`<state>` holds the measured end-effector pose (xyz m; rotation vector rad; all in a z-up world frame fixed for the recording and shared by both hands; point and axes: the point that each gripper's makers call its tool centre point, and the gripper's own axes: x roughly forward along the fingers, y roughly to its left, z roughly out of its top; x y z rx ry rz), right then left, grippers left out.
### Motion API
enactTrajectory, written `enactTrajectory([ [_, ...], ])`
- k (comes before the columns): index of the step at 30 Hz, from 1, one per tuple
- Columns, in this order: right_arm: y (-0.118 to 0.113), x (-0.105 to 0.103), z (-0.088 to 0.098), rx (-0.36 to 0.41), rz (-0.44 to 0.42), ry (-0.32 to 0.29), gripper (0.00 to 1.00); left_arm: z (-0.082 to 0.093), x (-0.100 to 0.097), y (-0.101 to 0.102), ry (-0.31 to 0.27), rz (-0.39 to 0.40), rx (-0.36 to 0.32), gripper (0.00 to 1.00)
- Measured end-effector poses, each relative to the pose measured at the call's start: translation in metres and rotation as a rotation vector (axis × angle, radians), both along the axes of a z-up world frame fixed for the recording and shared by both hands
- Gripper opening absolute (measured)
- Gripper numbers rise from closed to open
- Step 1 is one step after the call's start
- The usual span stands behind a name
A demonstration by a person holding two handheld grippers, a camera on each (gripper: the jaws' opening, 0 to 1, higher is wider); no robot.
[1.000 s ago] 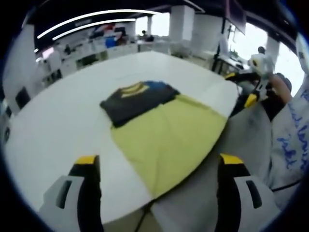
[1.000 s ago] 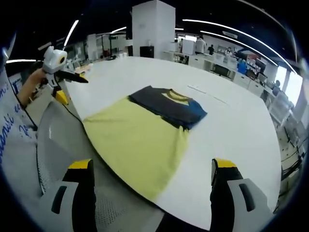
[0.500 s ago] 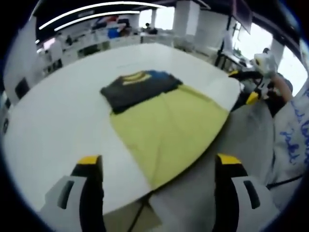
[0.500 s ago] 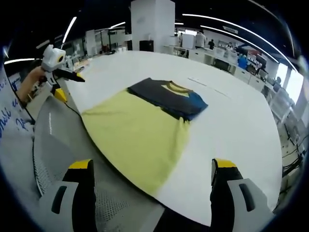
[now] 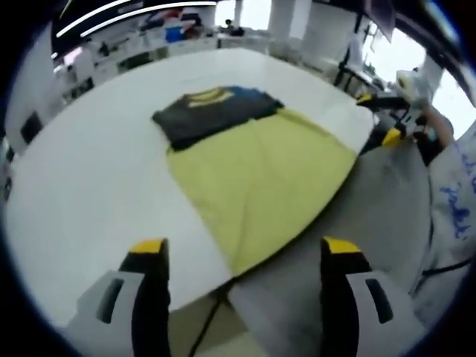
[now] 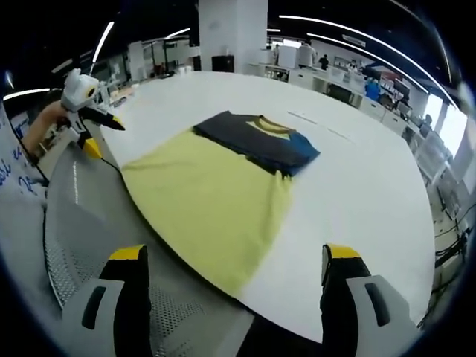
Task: Fold the garment on the visible template until the final outline fits inside the template.
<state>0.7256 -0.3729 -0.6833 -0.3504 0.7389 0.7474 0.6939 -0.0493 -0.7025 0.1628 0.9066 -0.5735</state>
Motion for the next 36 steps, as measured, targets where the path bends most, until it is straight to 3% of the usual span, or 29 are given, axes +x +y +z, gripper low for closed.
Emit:
enactTrajectory([
  [13,0.001,-0.006,-0.013,-0.013,0.038,0.037,0.88,-0.011,-0.001,-0.003,0.024,0.0,-0.001,0.65],
  [36,0.001,-0.005,-0.026,-0.035,0.052,0.067,0.75,-0.03,-0.005,-0.008,0.102,0.009,-0.021,0.53],
])
